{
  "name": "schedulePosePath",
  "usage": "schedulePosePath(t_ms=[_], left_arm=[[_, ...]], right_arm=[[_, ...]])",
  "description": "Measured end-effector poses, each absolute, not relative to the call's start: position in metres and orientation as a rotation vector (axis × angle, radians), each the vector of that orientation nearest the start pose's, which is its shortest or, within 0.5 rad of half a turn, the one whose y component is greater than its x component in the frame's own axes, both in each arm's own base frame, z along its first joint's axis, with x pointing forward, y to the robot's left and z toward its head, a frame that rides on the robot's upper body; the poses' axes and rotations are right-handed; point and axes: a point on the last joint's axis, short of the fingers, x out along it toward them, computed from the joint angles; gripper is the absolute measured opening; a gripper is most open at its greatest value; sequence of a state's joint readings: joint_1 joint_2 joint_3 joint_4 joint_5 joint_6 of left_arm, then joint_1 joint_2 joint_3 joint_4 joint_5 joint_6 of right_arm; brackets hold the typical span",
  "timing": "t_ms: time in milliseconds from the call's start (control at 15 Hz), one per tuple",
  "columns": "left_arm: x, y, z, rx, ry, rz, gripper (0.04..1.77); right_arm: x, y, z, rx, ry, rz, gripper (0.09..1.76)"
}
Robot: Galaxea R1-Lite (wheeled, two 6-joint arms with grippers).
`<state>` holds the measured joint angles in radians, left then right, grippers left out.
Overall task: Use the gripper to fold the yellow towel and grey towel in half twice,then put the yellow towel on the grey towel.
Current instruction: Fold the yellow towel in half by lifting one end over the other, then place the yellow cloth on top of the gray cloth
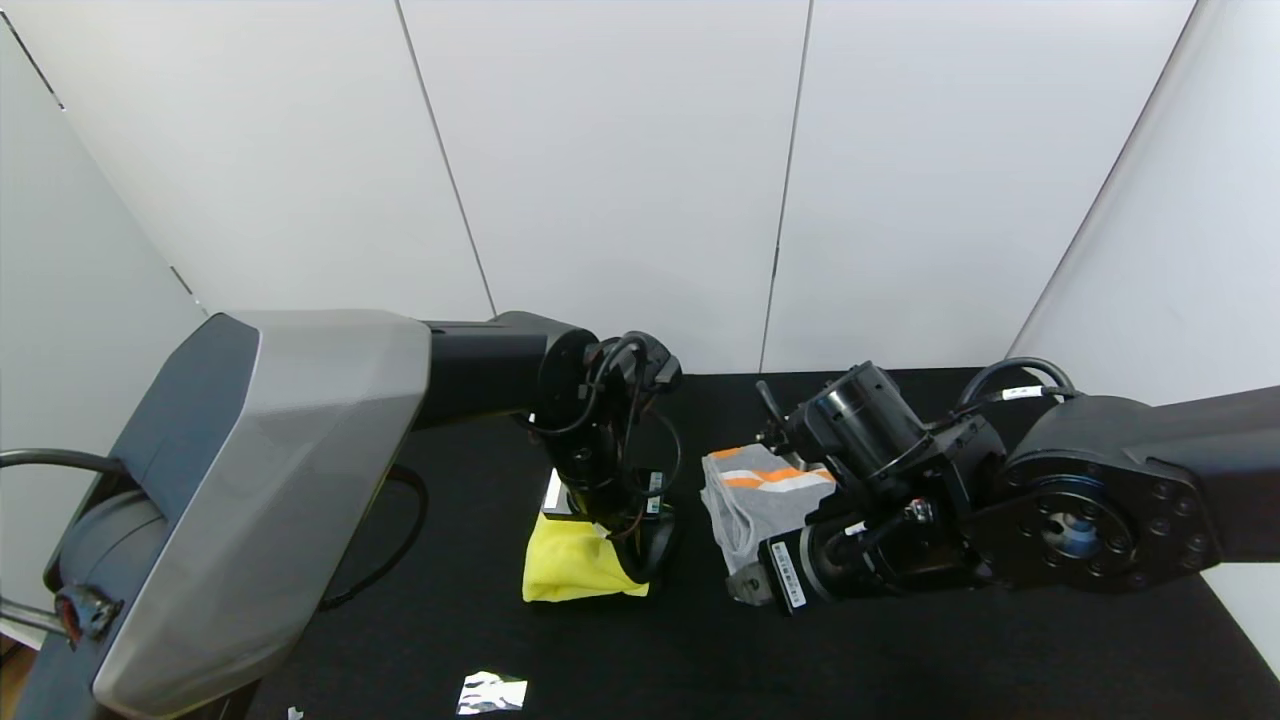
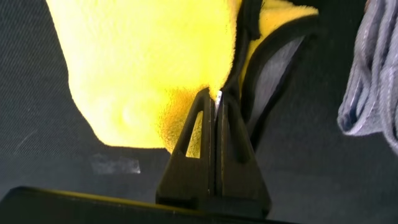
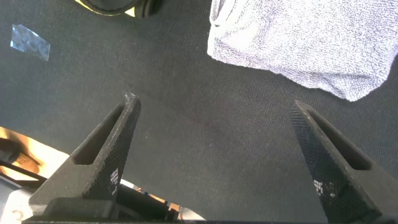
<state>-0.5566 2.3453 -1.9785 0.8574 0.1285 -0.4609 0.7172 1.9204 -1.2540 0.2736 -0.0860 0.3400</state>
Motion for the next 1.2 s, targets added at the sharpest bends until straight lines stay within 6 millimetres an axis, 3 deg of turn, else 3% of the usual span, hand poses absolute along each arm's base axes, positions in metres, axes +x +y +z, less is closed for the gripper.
schedulePosePath(t_ms=[67, 333, 600, 867, 1200], left_arm=[[0.372, -0.227, 0.126, 0.005, 1.198, -0.097, 0.13], [0.372, -0.226, 0.131, -0.019, 1.195, -0.123, 0.76], [0.364, -0.223, 0.155, -0.07, 1.171, -0.189, 1.15], [0.359, -0.214, 0.175, -0.099, 1.148, -0.209, 1.38], [0.36, -0.191, 0.19, -0.101, 1.123, -0.162, 1.53]], right_arm=[[0.263, 0.227, 0.15, -0.065, 0.959, 0.424, 1.71], [0.263, 0.227, 0.15, -0.064, 0.957, 0.425, 1.71], [0.263, 0.227, 0.149, -0.064, 0.958, 0.424, 1.71], [0.263, 0.232, 0.146, -0.057, 0.948, 0.427, 1.71], [0.271, 0.254, 0.145, 0.049, 0.842, 0.471, 1.71]])
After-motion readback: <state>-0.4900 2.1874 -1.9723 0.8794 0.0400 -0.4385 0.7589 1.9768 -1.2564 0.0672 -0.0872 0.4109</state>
